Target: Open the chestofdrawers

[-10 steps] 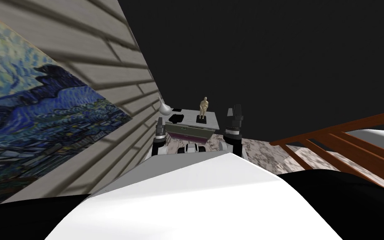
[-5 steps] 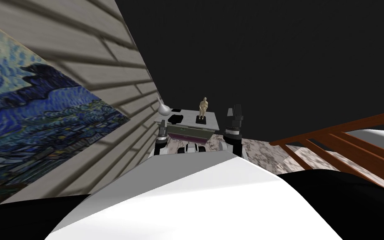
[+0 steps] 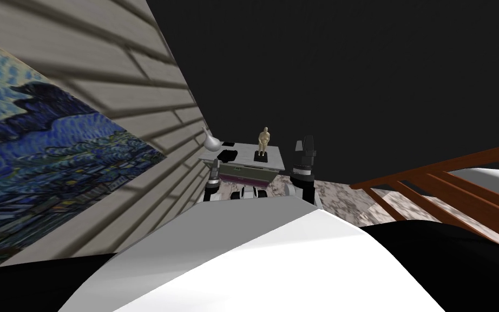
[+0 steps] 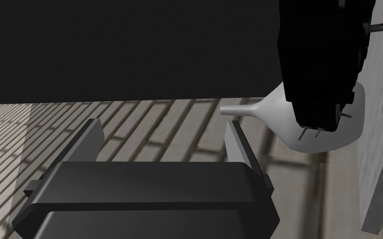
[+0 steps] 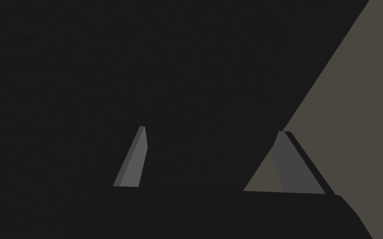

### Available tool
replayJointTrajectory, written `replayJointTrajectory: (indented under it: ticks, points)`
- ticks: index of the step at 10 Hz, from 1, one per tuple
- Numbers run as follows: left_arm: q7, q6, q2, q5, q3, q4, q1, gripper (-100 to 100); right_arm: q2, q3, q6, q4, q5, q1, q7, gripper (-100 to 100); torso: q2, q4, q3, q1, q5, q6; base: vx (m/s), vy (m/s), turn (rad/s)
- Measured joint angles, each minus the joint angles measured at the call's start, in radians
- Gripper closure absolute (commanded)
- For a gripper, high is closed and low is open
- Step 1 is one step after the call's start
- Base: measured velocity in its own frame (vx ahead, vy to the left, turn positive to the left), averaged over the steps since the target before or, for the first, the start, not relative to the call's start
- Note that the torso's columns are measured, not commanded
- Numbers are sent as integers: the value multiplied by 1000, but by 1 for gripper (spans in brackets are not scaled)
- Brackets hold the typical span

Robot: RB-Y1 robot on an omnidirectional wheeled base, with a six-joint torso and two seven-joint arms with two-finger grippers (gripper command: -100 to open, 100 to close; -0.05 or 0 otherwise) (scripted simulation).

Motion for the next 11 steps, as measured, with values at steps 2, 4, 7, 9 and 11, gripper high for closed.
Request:
replayJointTrajectory:
  ticks: [2,4,7,9,11]
  points:
    - [-4,-32,4,-4,-7,55,-2,-100,0,0,0,0,0,0,0,0,1,0,0,0,0,0,28,-12,-11]
    - [-7,-58,6,-7,-11,114,-14,-100,0,0,0,0,0,0,0,0,1,0,0,0,0,0,27,-7,-12]
    - [-15,-97,4,-14,-22,186,-17,-100,0,0,0,0,0,0,0,0,-2,-1,-1,0,1,1,22,-6,-9]
    - [-19,-116,5,-17,-26,234,-30,-100,0,0,0,0,0,0,0,0,-2,-1,-1,0,0,1,24,-10,-14]
    - [-23,-140,3,-21,-31,290,-41,-100,0,0,0,0,0,0,0,0,0,0,0,0,0,0,23,-9,-13]
